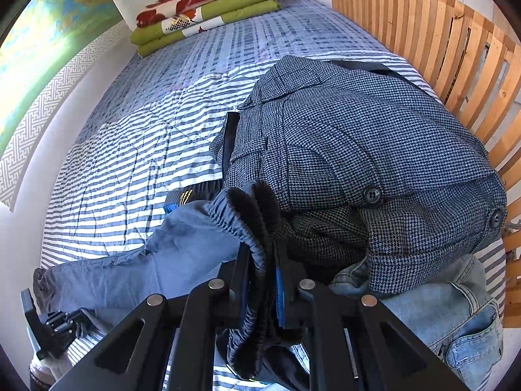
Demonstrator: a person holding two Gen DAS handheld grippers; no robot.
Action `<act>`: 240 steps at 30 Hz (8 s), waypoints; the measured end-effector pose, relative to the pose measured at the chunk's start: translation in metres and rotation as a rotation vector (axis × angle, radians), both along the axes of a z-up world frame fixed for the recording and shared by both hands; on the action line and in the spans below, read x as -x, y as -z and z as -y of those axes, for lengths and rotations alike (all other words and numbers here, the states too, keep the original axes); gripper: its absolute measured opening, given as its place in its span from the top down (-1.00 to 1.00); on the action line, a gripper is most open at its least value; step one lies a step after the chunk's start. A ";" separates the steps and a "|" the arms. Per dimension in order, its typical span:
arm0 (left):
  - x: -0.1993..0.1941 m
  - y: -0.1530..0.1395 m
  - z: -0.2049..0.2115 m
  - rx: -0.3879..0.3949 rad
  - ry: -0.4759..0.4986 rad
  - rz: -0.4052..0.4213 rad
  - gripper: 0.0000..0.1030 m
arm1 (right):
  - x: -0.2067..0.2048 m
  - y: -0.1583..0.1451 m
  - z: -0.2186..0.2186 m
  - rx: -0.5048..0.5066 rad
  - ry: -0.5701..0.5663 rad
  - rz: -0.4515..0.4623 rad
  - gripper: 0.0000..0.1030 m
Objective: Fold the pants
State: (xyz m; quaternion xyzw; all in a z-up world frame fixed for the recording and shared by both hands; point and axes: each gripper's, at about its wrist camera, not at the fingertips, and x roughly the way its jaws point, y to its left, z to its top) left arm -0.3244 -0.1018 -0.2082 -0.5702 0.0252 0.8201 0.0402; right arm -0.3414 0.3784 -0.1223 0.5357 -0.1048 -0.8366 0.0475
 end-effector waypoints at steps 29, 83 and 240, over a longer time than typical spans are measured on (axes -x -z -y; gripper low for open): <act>-0.056 -0.021 0.047 0.043 -0.155 0.000 0.96 | -0.001 0.003 0.003 0.035 -0.022 0.006 0.77; -0.221 -0.076 0.096 -0.049 -0.421 0.113 0.90 | -0.061 -0.060 -0.034 0.068 0.004 -0.026 0.79; -0.239 -0.066 0.041 0.105 -0.385 0.019 -0.21 | -0.134 0.047 -0.079 0.062 0.060 0.133 0.80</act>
